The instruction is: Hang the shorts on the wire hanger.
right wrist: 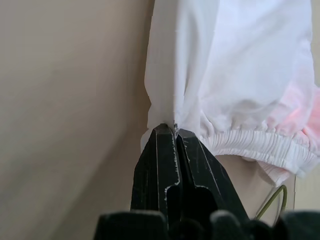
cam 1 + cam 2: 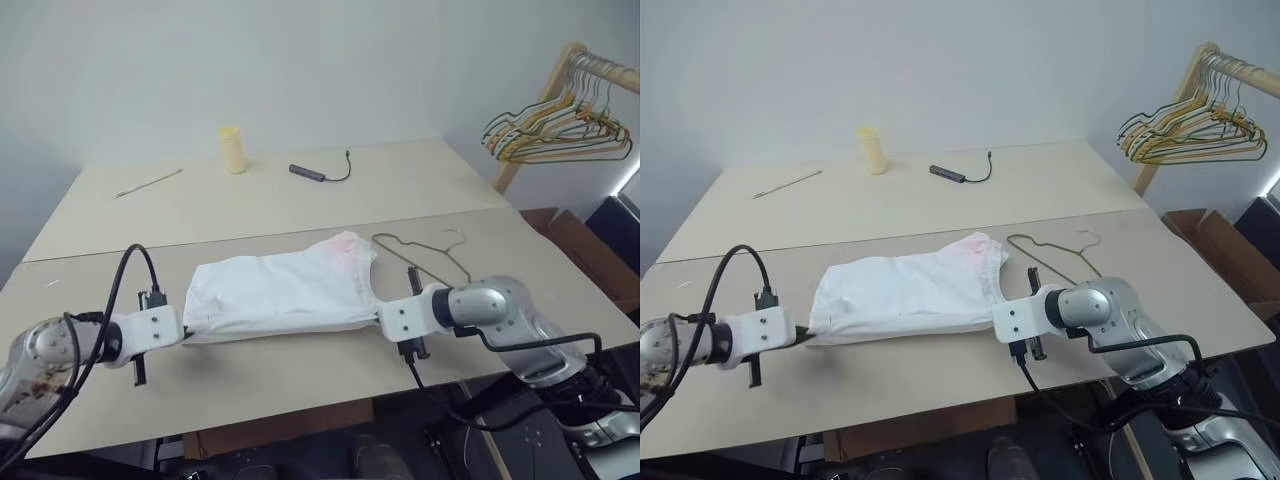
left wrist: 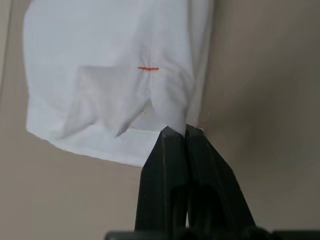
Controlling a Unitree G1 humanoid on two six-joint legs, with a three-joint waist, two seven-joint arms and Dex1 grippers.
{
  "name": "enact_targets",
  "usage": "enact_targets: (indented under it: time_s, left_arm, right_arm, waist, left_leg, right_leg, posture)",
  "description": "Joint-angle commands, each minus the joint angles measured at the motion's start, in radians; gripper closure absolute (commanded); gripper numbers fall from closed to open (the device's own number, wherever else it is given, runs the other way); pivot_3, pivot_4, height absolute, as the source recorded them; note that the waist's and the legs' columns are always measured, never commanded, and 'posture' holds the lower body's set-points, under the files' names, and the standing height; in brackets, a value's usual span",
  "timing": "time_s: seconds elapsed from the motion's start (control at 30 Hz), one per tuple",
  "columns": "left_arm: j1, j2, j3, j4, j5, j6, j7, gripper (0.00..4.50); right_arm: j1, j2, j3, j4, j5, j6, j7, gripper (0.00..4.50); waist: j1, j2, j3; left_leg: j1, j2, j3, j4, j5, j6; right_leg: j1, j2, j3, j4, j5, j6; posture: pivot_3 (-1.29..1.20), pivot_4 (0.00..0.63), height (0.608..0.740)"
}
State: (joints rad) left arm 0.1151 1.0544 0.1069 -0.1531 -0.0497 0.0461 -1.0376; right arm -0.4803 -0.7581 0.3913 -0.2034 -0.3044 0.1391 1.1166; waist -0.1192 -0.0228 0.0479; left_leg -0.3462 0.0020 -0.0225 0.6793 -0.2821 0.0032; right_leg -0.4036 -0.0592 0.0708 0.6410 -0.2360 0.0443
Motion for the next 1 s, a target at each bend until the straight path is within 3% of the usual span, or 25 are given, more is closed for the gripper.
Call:
enact_targets:
  time_s: [0.03,0.17,0.27,0.37,0.47,0.53,0.63,0.7,0.8,0.83,0.9,1.0]
  left_arm:
    - [-0.170,-0.039,-0.043,0.059,0.059,0.117,0.080,4.50]
    - [-0.620,-0.273,-0.156,0.335,0.239,0.243,0.393,4.50]
    - [-0.920,-0.431,-0.069,0.544,0.265,0.203,0.751,4.50]
    - [-1.084,-0.431,-0.004,0.611,0.322,0.053,1.053,4.50]
    - [-1.169,-0.382,0.117,0.525,0.314,-0.108,1.255,4.50]
    - [-1.154,-0.328,0.167,0.437,0.303,-0.186,1.267,4.50]
    - [-1.065,-0.259,0.219,0.340,0.281,-0.213,1.214,4.50]
    - [-0.937,-0.227,0.259,0.245,0.179,-0.163,1.063,4.50]
    - [-0.718,-0.195,0.325,0.124,0.098,-0.142,0.912,4.50]
    - [-0.619,-0.193,0.356,0.078,0.035,-0.101,0.832,4.50]
    - [-0.363,-0.179,0.412,-0.006,-0.055,-0.069,0.638,4.50]
    - [-0.037,-0.155,0.437,-0.088,-0.110,-0.087,0.403,4.50]
  right_arm:
    - [-0.184,0.068,-0.014,0.198,-0.010,0.014,-0.034,4.46]
    - [-0.505,0.248,-0.035,0.643,-0.060,-0.033,-0.294,4.46]
    - [-0.732,0.338,-0.076,0.946,-0.120,-0.082,-0.679,4.46]
    - [-0.876,0.377,-0.158,1.095,-0.124,-0.184,-1.099,4.46]
    - [-0.893,0.352,-0.254,1.033,-0.107,-0.320,-1.365,4.46]
    - [-0.851,0.324,-0.283,0.937,-0.116,-0.394,-1.445,4.46]
    - [-0.763,0.296,-0.296,0.792,-0.126,-0.417,-1.449,4.46]
    - [-0.685,0.275,-0.276,0.702,-0.105,-0.412,-1.340,4.46]
    - [-0.558,0.253,-0.235,0.559,-0.033,-0.396,-1.111,4.46]
    - [-0.495,0.230,-0.199,0.497,0.002,-0.371,-0.973,4.46]
    - [-0.333,0.124,-0.078,0.363,0.010,-0.345,-0.673,4.46]
    - [-0.158,0.021,0.023,0.248,-0.006,-0.315,-0.450,4.46]
  waist:
    - [0.005,-0.001,0.001]
    - [0.022,-0.002,0.003]
    - [0.023,-0.007,0.000]
    - [0.007,-0.009,-0.004]
    - [-0.012,-0.010,-0.004]
    - [-0.033,-0.009,-0.004]
    - [-0.058,-0.008,-0.006]
    - [-0.065,-0.008,-0.010]
    - [-0.064,-0.007,-0.009]
    - [-0.064,-0.007,-0.009]
    - [-0.060,-0.006,-0.007]
    - [-0.050,-0.003,-0.002]
  left_leg:
    - [0.003,0.000,0.000,0.000,0.000,0.000]
    - [0.016,-0.003,-0.002,0.001,0.002,0.002]
    - [0.009,-0.004,-0.008,0.001,0.005,-0.003]
    - [-0.020,-0.005,-0.012,-0.002,0.012,-0.022]
    - [-0.045,-0.007,-0.009,-0.004,0.016,-0.029]
    - [-0.055,-0.007,-0.004,-0.004,0.014,-0.025]
    - [-0.057,-0.009,-0.004,-0.006,0.012,-0.021]
    - [-0.056,-0.012,-0.004,-0.005,0.010,-0.018]
    - [-0.044,-0.016,-0.004,-0.001,0.006,-0.010]
    - [-0.040,-0.018,-0.005,-0.001,0.002,-0.002]
    - [-0.025,-0.018,-0.006,0.001,0.004,0.001]
    - [0.005,-0.010,-0.004,-0.002,0.003,0.003]
  right_leg:
    - [0.003,0.000,0.000,0.000,0.000,0.000]
    - [0.017,0.000,-0.002,0.000,0.001,0.001]
    - [0.008,0.000,-0.002,0.002,0.011,-0.008]
    - [-0.026,-0.004,0.000,0.009,0.014,-0.009]
    - [-0.058,-0.016,-0.001,0.018,0.015,-0.009]
    - [-0.070,-0.018,-0.001,0.018,0.015,-0.009]
    - [-0.072,-0.017,-0.003,0.017,0.015,-0.008]
    - [-0.068,-0.018,-0.002,0.015,0.015,-0.004]
    - [-0.047,-0.019,-0.001,0.003,0.013,0.003]
    - [-0.040,-0.019,-0.002,0.001,0.015,0.005]
    - [-0.023,-0.019,-0.002,-0.002,0.017,0.006]
    - [0.009,-0.017,-0.004,-0.013,0.013,0.009]
  posture:
    - [-0.06,0.000,0.740]
    - [-0.04,0.000,0.740]
    - [-0.04,0.000,0.740]
    - [-0.05,0.000,0.740]
    - [-0.05,0.000,0.740]
    - [-0.06,0.000,0.740]
    - [-0.05,0.000,0.740]
    - [-0.05,0.000,0.740]
    - [-0.04,0.000,0.740]
    - [-0.04,0.000,0.740]
    - [-0.04,0.000,0.740]
    - [-0.03,0.000,0.740]
